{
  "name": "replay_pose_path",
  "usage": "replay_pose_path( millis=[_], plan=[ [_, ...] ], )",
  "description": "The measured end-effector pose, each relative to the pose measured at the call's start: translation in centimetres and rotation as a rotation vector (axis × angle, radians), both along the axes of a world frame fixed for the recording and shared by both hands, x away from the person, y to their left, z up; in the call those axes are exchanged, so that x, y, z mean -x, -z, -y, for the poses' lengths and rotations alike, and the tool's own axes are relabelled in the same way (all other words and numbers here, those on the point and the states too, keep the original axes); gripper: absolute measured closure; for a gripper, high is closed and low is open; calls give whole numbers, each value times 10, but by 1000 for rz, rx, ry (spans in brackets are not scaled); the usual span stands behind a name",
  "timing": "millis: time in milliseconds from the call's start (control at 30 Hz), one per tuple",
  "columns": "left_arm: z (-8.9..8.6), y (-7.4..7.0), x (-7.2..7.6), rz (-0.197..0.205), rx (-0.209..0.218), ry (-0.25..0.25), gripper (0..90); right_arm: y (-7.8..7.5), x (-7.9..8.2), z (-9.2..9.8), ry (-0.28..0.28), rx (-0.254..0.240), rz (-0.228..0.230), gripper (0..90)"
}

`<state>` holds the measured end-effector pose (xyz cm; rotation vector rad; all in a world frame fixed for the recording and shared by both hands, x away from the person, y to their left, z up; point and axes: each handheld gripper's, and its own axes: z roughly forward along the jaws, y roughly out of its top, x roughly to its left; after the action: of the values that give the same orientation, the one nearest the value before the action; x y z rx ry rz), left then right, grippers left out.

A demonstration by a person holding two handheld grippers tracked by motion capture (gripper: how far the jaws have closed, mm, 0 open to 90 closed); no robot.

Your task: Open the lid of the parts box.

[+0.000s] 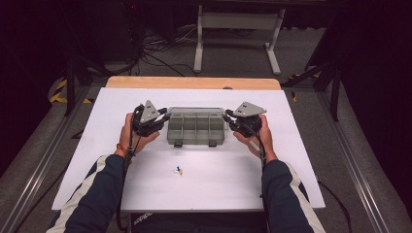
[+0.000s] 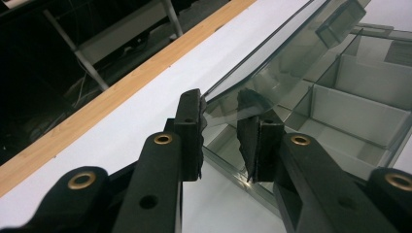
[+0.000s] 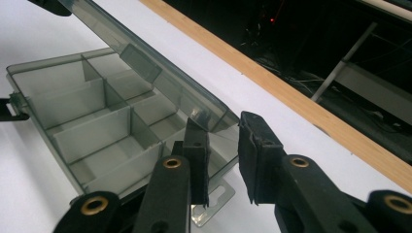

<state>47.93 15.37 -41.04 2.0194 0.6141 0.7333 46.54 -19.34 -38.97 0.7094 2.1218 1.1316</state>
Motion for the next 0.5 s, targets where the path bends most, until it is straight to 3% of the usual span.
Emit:
replay_pose_path(
  millis=[167, 367, 500],
  plan=[
    [-3, -4, -3, 8, 14, 29, 721, -2, -3, 0, -5, 16, 1, 747],
    [-4, -9, -5, 1, 27, 32, 737, -4, -4, 2, -29, -19, -5, 739],
    [-5, -10, -4, 1, 27, 35, 736, -5, -2, 3, -37, -17, -8, 739]
  ],
)
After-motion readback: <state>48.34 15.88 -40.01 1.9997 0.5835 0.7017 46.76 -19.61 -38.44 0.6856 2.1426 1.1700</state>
